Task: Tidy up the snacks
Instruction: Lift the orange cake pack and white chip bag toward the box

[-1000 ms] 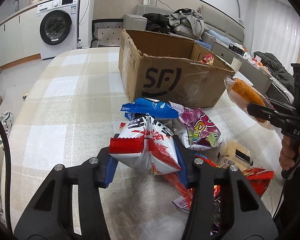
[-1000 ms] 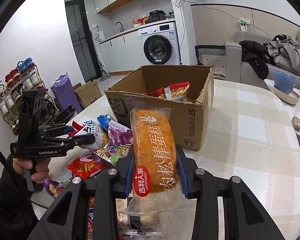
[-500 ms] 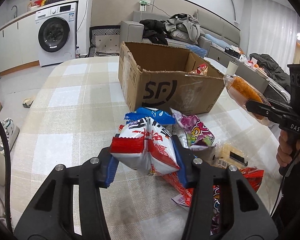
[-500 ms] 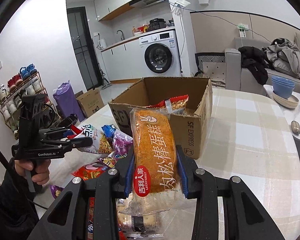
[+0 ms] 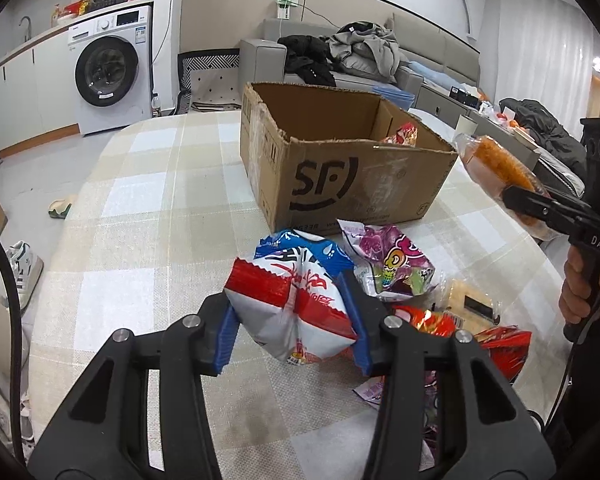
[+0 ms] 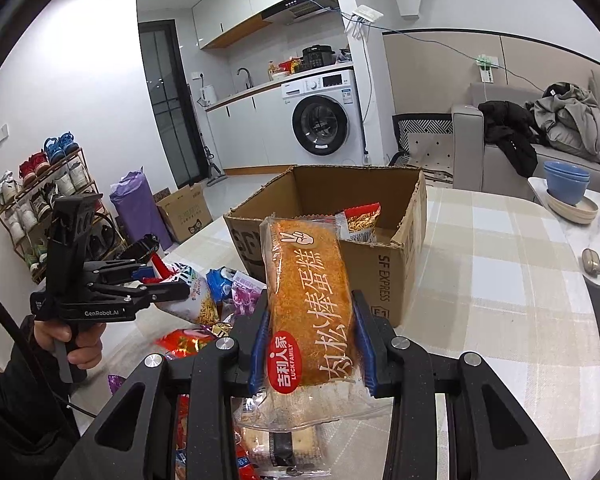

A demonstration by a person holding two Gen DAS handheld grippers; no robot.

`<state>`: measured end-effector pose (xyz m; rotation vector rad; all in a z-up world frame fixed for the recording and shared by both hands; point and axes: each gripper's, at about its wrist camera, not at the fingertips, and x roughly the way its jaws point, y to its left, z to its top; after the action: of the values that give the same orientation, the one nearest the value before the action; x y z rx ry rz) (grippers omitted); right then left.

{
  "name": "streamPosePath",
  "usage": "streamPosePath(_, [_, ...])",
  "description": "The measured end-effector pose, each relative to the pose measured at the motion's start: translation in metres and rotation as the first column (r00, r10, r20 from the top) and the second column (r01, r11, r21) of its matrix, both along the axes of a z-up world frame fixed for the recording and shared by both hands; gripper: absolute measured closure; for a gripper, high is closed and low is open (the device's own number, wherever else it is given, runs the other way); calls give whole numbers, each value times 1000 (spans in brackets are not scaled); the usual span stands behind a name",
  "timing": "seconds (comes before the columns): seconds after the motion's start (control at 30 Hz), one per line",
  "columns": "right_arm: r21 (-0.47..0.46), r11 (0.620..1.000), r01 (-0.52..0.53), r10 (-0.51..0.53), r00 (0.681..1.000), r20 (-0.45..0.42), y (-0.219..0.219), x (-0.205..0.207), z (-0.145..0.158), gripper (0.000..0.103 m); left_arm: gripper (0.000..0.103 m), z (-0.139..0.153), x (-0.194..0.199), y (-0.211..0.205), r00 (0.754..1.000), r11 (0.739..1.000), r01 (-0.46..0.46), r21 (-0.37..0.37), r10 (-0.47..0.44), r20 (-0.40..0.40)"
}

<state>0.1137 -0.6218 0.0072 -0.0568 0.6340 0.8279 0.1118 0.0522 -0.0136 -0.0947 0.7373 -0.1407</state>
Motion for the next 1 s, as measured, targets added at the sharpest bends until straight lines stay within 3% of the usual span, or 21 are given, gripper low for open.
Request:
streamPosePath(0.2, [-3,1000,-1,1,1000,-7,1,2,-1,66,48,-13,5,-7,998,999,15,37,-12,-65])
streamPosePath(0.33, [-7,1000,-3,3,1000,-7,2,0,-1,66,49,-23,9,-12,996,998,15,61,-9,-91])
streamPosePath(0.37, [-7,1000,-3,3,1000,-6,2,0,-1,66,53,-25,10,-14,996,998,17,64,-11,-91])
streamPosePath(0.57, [-2,1000,1,-1,1000,-7,2,1,-1,66,58,-19,4,-16,997,997,51,57,-48,-60])
streamPosePath(1.0, [56,998,11,-13,1000,28,-6,-1,10,66,58,24,-16,-7,996,997,76,-31,-75,46])
